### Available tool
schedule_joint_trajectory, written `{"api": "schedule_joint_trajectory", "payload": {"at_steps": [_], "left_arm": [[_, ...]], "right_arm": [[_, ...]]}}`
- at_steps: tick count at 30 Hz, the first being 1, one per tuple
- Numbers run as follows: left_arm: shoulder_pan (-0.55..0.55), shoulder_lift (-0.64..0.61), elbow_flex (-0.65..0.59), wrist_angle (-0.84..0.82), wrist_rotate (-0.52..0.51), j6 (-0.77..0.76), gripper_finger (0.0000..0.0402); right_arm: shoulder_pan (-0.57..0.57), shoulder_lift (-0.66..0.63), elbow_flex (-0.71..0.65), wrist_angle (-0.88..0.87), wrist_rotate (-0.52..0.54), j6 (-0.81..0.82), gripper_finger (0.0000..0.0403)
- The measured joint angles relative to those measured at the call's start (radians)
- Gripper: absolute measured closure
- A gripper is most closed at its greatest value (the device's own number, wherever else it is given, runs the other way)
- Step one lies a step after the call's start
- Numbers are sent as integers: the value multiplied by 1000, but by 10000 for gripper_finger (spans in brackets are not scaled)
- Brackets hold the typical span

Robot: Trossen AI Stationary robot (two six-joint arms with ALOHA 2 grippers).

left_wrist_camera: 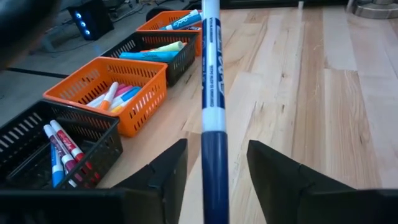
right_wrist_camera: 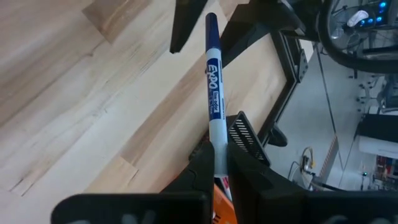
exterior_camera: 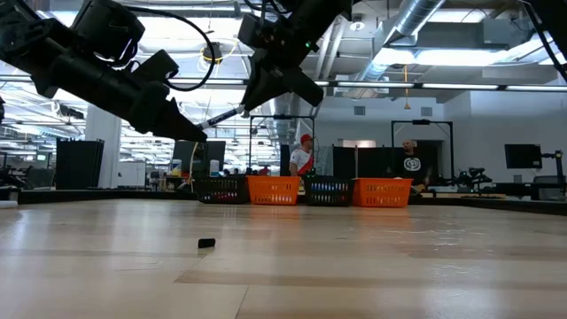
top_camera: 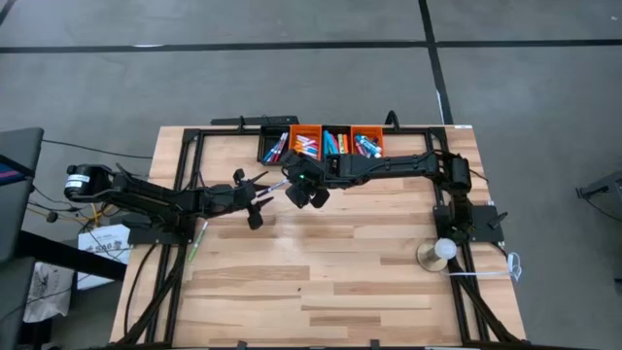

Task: Pick & Place Markers
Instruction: Put the blue and white marker pen into the left black bin

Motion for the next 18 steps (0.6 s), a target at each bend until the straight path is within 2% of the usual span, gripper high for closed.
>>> {"api": "schedule_joint_trajectory", "payload": {"at_steps": [4,10,18], "left_arm": [[0,0,0,3,-1,0,273],[0,-1,0,4,-5,-1,364],[0,-1,0,10,-5,-11,369]], "right_arm": [[0,0,1,0,0,-1,385],[0,0,1,0,-1,-2,378],[0,0,2,0,1,-2,366]]}}
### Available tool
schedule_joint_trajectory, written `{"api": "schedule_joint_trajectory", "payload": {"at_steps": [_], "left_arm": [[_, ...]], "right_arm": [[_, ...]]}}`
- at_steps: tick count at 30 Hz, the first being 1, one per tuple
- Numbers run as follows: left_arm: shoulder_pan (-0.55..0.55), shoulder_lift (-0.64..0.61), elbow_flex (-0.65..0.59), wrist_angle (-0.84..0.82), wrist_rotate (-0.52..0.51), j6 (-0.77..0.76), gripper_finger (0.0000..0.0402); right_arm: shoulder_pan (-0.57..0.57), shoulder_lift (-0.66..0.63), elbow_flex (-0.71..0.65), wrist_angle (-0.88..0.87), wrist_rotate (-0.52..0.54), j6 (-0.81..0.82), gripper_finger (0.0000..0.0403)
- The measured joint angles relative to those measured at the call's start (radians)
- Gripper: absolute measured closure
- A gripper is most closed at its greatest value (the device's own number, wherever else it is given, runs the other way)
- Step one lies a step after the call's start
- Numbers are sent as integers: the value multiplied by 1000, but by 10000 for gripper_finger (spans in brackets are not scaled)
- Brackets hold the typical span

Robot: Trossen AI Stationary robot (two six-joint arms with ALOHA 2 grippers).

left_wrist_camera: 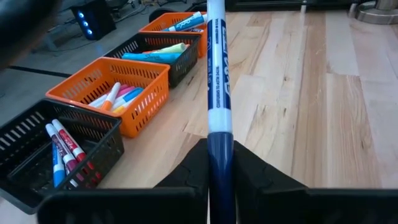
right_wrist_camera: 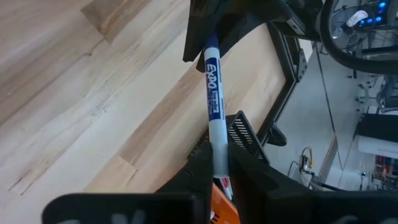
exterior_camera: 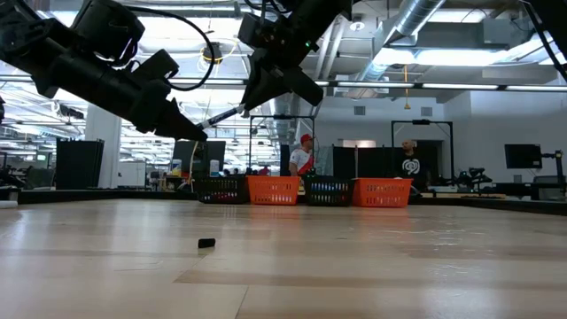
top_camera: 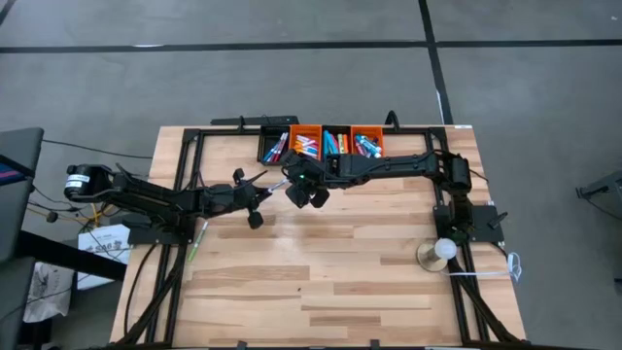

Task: Pick & Place Markers
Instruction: Put the blue and white marker pen into the left black bin

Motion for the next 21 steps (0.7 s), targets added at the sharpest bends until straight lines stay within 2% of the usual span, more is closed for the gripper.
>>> {"api": "schedule_joint_trajectory", "payload": {"at_steps": [4,9,16,21], "left_arm": [[0,0,0,5,0,-1,369],[0,-1,0,23,6,-1,368],[10,-1,0,29,-24,-4,368],[61,-1,0,30,-55,-30,367]], "right_arm": [[0,0,0,6,4,7,360],[-2,0,0,9,52,9,328],[-23,0,0,8,98,27,250],[-45,0,0,5,219,34,195]]}}
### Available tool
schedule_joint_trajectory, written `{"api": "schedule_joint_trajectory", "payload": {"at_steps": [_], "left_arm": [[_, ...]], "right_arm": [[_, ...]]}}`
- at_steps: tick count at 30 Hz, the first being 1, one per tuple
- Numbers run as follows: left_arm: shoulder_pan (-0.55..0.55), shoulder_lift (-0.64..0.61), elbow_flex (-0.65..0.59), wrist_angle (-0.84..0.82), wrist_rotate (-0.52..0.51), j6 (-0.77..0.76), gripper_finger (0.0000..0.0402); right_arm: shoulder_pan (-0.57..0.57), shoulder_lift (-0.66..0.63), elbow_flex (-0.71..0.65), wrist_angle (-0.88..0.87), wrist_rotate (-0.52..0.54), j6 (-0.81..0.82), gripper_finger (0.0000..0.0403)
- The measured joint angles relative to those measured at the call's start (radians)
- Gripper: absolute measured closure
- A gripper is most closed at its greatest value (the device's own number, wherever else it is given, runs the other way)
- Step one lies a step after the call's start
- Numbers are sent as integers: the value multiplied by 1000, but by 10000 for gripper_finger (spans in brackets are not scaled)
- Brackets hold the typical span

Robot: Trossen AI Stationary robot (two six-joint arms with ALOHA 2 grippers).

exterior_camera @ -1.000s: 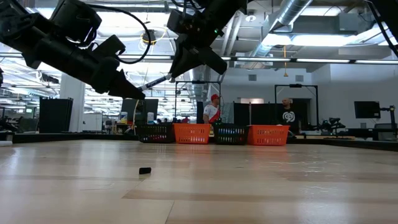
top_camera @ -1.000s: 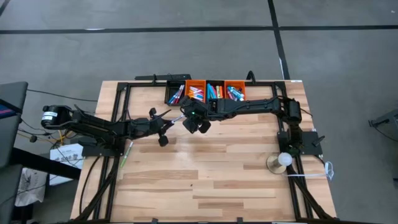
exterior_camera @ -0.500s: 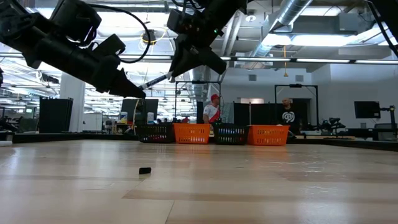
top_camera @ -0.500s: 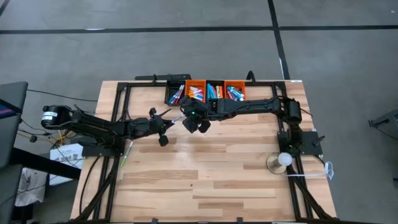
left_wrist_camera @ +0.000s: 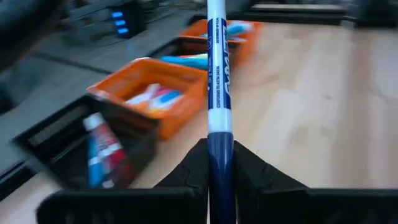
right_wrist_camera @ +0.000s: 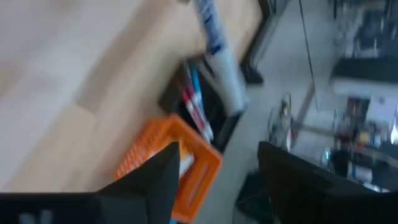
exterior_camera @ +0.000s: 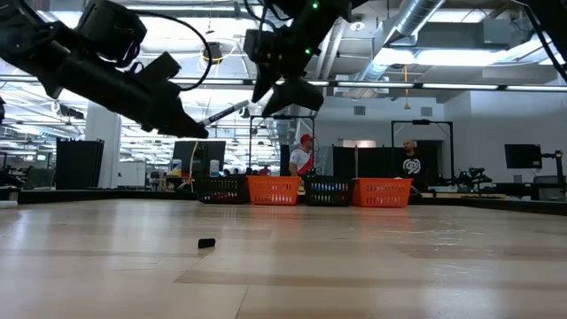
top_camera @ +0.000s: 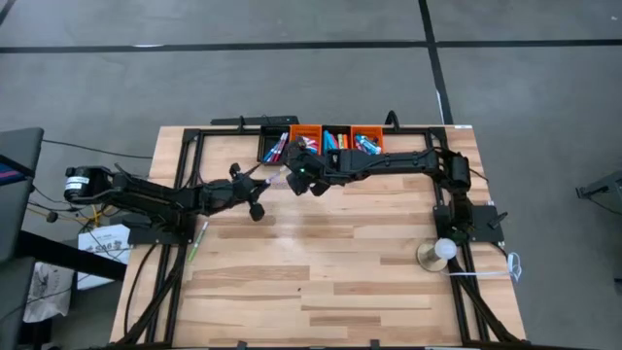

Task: Pick & Place Markers
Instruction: Put the blue and white marker pen into the left black bin

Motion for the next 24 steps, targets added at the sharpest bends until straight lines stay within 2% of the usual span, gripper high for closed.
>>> {"api": "schedule_joint_trajectory", "payload": {"at_steps": [2,4,7,11,15,19,24], "left_arm": [[32,0,0,2,-30,-26,368],[76,0,5,2,-37,-46,368],[144,0,32,-7,-12,-48,367],[240,6,107,-112,23,-47,367],[353,55,190,-206,124,-115,367],[426,157,242,-220,175,-171,367],[459,292,298,-224,203,-181,367]], "right_arm": [[-25,-4,0,-30,27,36,180],[-60,-13,0,-65,-4,112,170],[-122,-34,0,-116,-116,251,164],[-188,-50,1,-121,-271,450,163],[-234,-51,1,-105,-507,653,163],[-256,-53,-44,17,-715,793,163],[-238,-54,-111,174,-747,861,163]]}}
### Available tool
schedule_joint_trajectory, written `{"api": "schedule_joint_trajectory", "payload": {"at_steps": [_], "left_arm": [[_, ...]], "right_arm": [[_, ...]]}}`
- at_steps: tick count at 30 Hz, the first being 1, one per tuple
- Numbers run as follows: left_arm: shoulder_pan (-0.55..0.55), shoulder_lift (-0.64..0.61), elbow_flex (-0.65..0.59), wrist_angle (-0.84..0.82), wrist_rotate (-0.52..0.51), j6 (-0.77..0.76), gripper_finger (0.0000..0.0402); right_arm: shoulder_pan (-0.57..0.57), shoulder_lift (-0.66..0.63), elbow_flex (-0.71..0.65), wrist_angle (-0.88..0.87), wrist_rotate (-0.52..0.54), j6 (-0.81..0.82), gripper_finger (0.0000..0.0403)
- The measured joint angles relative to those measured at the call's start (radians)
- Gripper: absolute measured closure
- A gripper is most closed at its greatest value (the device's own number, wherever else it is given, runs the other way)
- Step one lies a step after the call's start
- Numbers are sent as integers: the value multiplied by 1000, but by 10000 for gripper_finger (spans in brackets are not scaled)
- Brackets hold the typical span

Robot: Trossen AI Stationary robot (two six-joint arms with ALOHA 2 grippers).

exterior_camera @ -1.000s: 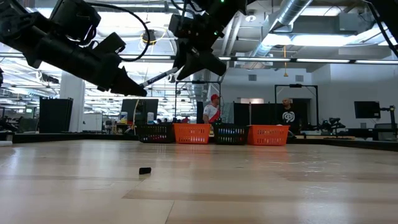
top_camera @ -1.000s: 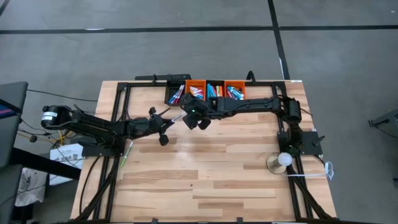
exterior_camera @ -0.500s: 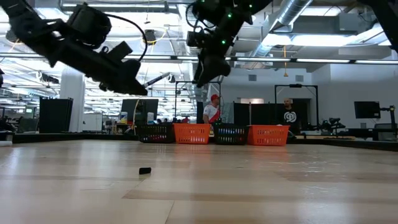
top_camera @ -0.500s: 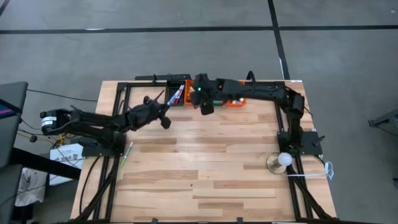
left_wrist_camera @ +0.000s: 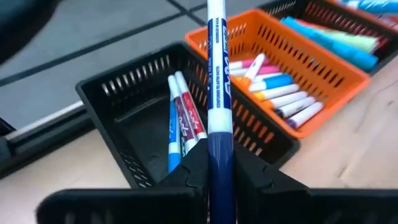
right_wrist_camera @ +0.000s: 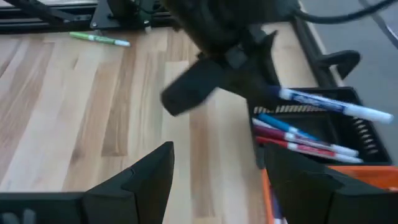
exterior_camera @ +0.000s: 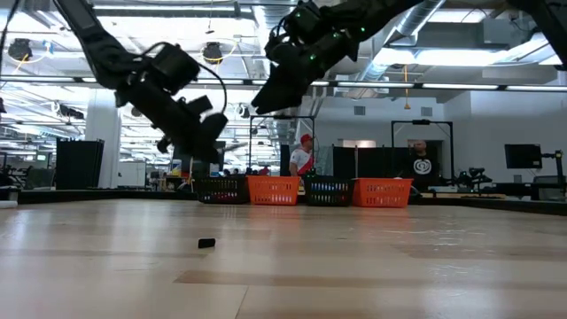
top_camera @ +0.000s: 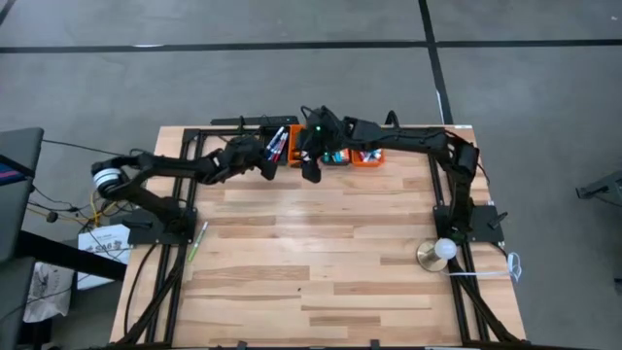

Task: Pick & Place Markers
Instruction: Put the blue and white marker pen into the left black bin

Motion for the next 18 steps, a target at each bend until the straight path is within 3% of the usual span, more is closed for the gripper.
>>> {"api": "schedule_joint_trajectory", "payload": {"at_steps": [12,18], "left_arm": [[50,63,19,-8,12,-30,347],[52,63,19,-17,19,-33,338]], "right_arm": [[115,2,-178,282,0,56,163],[163,2,-193,315,0,40,163]]}}
